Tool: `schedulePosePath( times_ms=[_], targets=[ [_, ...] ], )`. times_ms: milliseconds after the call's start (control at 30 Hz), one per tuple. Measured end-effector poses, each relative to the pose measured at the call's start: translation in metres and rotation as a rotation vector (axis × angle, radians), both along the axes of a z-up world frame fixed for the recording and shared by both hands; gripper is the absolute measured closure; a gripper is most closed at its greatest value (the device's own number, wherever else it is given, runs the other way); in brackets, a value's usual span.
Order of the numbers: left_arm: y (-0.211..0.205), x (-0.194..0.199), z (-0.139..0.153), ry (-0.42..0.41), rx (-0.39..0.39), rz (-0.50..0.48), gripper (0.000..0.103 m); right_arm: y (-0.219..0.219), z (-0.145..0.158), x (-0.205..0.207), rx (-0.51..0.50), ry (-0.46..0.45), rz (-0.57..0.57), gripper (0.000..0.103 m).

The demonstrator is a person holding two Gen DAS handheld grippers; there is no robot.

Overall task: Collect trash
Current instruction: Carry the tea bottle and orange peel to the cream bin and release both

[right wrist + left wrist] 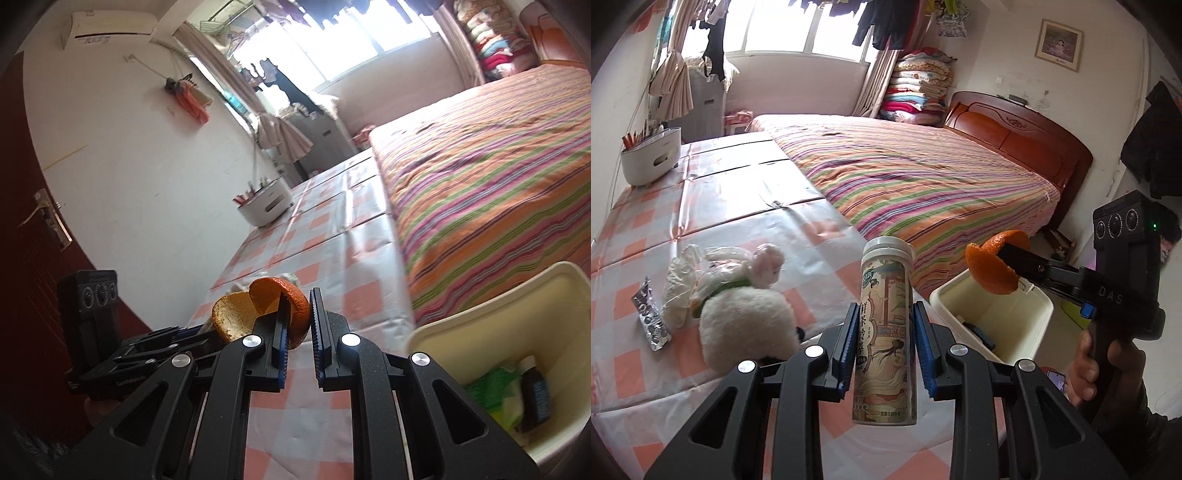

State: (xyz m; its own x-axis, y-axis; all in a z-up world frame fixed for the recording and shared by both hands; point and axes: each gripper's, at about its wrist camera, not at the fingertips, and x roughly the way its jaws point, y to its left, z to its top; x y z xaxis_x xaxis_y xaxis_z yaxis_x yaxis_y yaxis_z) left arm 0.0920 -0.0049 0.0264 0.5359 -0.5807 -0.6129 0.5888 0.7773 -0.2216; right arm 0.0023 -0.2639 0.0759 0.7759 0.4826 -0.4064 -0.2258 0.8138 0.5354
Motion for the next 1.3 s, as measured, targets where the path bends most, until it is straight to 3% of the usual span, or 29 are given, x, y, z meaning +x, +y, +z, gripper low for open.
schedulePosePath(
  times_ms=[333,800,900,967,1000,1300],
  targets=[
    [-0.044,-0.016,-0.004,0.003,0.001,-0.091,0.075,-0.054,-0.006,-0.021,-0.021,0.009,-0.160,0.091],
    [-0.091,-0.035,-0.006,0.003,0.011,-0.202,0.075,-0.081,-0.018,-0.040,-0.168,0.039,-0.320,0.091],
    [-0.096,-0.037,-0.007,0.005,0.015,-0.209,0.075,-0.086,-0.022,-0.042,-0.173,0.065,-0.346,0.080],
    [-0.099,-0.036,-0.008,0.009,0.015,-0.213,0.075,-0.088,-0.024,-0.043,-0.163,0.073,-0.358,0.047],
    [-0.100,-0.037,-0.008,0.009,0.017,-0.215,0.075,-0.090,-0.024,-0.044,-0.167,0.081,-0.380,0.043],
    [-0.110,-0.036,-0.012,0.019,0.025,-0.225,0.075,-0.096,-0.017,-0.046,-0.101,0.065,-0.398,0.041]
  ],
)
